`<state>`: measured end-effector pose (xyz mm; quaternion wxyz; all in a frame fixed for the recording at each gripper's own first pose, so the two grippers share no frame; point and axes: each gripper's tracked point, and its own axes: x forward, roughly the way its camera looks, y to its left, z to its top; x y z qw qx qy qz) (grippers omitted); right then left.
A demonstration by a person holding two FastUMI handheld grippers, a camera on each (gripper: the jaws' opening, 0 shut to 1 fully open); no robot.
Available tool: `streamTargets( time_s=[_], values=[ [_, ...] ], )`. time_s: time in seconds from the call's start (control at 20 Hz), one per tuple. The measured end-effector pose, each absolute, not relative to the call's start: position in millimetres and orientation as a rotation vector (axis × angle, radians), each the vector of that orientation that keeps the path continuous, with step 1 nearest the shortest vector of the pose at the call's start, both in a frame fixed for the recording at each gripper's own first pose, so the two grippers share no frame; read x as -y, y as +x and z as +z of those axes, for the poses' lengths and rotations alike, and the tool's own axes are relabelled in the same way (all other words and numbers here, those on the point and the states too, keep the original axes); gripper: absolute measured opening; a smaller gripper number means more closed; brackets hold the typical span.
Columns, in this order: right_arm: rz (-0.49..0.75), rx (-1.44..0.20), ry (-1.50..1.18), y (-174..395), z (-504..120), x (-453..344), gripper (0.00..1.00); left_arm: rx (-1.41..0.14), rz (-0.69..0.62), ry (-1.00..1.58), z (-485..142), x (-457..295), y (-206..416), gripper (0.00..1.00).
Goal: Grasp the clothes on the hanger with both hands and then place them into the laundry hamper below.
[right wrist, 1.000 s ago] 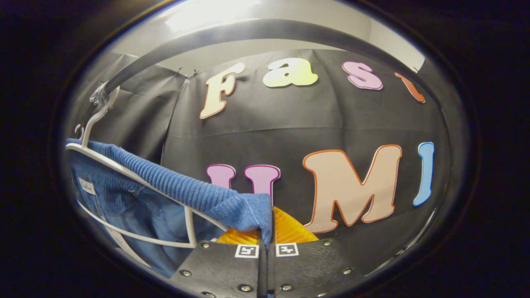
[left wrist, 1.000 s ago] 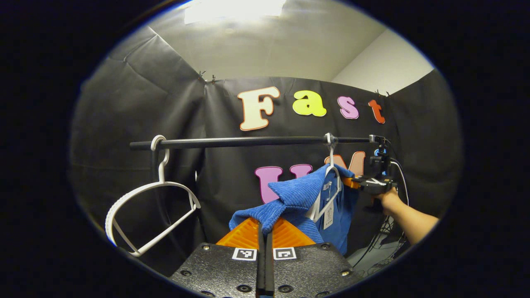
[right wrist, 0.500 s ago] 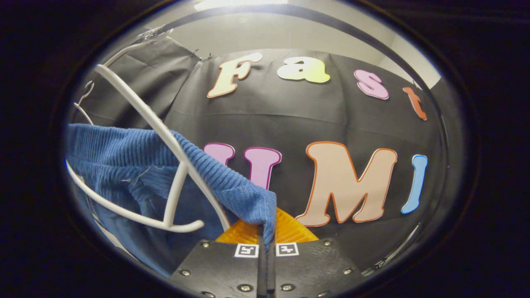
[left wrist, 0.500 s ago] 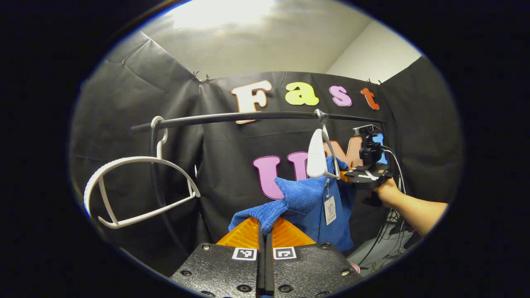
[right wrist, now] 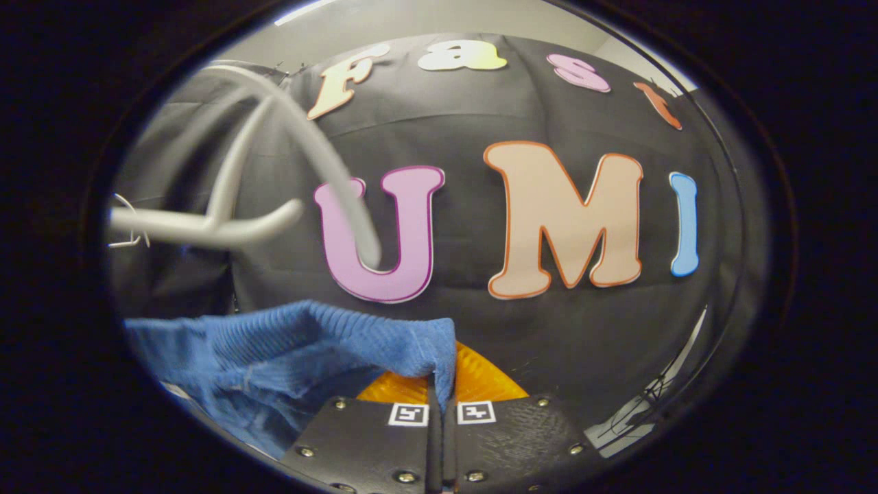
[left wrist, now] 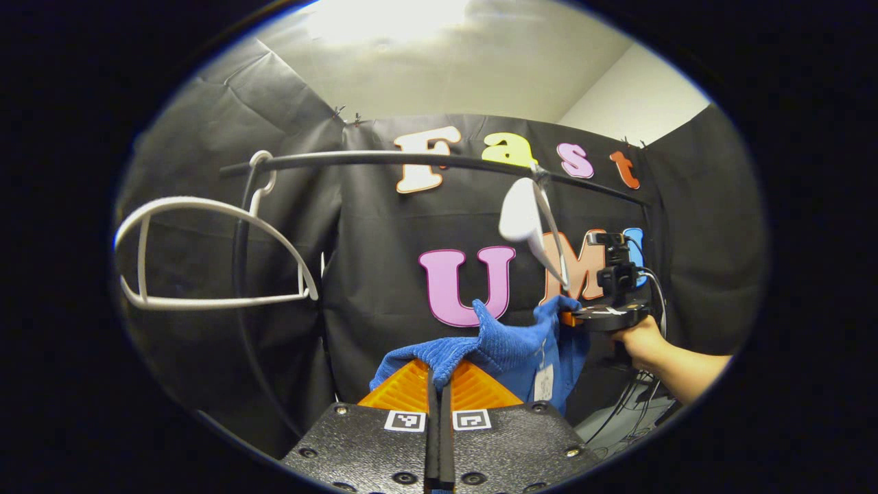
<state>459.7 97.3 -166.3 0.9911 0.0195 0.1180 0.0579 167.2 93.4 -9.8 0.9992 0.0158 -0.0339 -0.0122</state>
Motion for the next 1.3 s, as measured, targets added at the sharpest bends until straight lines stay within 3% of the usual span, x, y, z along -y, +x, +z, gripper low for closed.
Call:
streamTargets(
  time_s=[0.5,0.9,1.1,1.3],
  values=[
    [0.233,-0.211,0.159,354.0,-180.1,-142.3,0.01,0.064,-0.081,0.048,-46.7,-37.0,188.3,0.00],
    [0.308,-0.128,0.200,273.7,-103.5,-151.5,0.00,0.108,-0.076,-0.030,-14.2,-12.5,187.1,0.00],
    [0.248,-0.067,0.186,214.5,-88.9,-135.4,0.00,0.153,-0.125,-0.033,-1.1,23.9,174.1,0.00],
    [0.241,-0.127,0.150,169.3,-111.1,-139.6,0.01,0.073,-0.168,-0.061,-28.0,47.2,168.7,0.00]
  ],
)
